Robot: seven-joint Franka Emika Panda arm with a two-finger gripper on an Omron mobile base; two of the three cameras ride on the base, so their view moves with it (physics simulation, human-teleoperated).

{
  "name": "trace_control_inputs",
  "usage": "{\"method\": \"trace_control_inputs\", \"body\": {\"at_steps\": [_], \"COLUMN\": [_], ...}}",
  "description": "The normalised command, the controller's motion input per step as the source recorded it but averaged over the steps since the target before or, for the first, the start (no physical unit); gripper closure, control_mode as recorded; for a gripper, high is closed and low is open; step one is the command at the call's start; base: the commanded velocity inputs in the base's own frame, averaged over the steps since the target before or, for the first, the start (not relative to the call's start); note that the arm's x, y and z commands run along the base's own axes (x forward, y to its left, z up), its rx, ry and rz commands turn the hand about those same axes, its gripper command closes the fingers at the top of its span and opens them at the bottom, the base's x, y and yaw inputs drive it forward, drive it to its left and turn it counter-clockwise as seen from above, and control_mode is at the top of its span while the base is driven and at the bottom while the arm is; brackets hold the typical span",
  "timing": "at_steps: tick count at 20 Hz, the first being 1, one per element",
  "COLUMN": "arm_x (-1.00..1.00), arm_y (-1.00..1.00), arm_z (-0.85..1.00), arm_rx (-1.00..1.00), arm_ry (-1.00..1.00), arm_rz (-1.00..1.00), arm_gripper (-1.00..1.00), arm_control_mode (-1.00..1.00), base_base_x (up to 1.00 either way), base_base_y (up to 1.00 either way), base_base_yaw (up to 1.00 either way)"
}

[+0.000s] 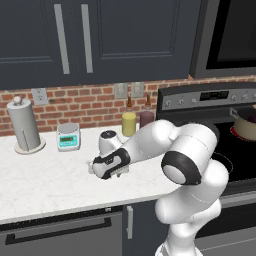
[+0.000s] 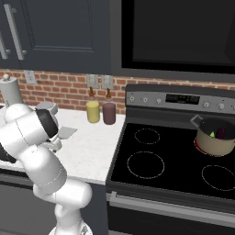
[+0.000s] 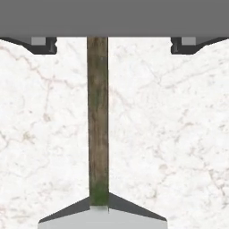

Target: Put the lemon wedge and eggplant in the pot. Retrieve the spatula and lightly stir the vegetables in the pot.

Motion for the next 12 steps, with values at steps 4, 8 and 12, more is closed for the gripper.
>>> {"method": "trace_control_inputs", "body": {"at_steps": [4, 8, 12], "arm_x": [0.0, -0.04, -0.31], "arm_y": [0.0, -0.01, -0.2], "arm_z": [-0.32, -0.19, -0.01], "arm_rx": [0.0, 0.0, 0.0], "arm_ry": [0.0, 0.0, -0.03], "arm_rz": [0.0, -0.02, -0.08], "arm_gripper": [1.0, 1.0, 1.0], "arm_control_mode": [-1.0, -1.0, -1.0], "base_base_x": [0.0, 0.0, 0.0], "base_base_y": [0.0, 0.0, 0.0], "base_base_yaw": [0.0, 0.0, 0.0]}}
